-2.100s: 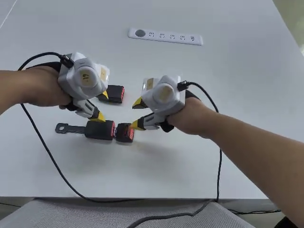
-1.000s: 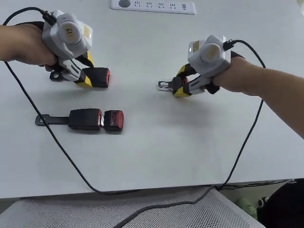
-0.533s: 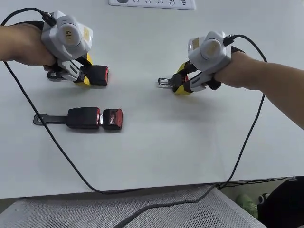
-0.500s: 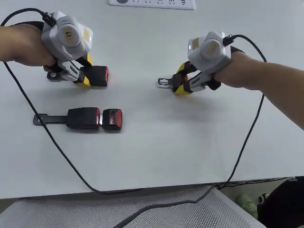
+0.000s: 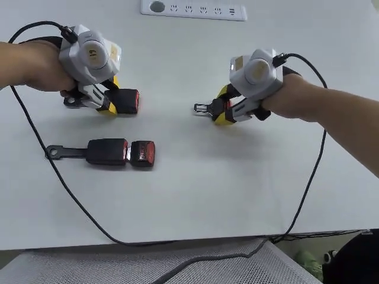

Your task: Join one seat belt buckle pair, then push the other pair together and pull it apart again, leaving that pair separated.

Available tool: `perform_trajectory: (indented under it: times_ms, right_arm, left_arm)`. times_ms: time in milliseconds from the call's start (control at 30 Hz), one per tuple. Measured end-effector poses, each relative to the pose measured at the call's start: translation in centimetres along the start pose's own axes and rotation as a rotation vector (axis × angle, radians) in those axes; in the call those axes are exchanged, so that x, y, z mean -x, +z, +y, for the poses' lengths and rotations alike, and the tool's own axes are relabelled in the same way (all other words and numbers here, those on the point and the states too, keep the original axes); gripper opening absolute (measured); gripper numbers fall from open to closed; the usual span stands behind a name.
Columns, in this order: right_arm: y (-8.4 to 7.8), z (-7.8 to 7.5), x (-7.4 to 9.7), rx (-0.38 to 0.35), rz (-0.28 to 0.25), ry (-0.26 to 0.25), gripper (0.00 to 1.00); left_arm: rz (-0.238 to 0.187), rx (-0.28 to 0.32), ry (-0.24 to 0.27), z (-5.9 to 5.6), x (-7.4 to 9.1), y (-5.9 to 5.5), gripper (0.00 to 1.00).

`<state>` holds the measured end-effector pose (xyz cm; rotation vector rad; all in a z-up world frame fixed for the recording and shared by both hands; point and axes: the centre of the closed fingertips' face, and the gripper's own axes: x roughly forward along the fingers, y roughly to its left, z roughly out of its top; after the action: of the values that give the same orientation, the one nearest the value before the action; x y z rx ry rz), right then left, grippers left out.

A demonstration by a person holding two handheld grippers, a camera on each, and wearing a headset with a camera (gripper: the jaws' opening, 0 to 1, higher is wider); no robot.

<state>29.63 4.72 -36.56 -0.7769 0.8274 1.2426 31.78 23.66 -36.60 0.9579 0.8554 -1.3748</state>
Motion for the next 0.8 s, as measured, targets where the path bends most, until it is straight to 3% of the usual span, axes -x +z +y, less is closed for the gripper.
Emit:
perform_trajectory:
  times_ms: [500,800]
  right_arm:
    - [7.2,0.4,-3.7,0.041,-0.072,-0.030,0.34]
    - [9.9,0.9,-5.3,0.042,-0.081,-0.027,0.34]
  left_arm:
    - [0.011,0.009,-0.020,0.5,-0.5,-0.4,0.32]
    - [0.004,0.012,-0.018,0.3,-0.5,-0.2,0.32]
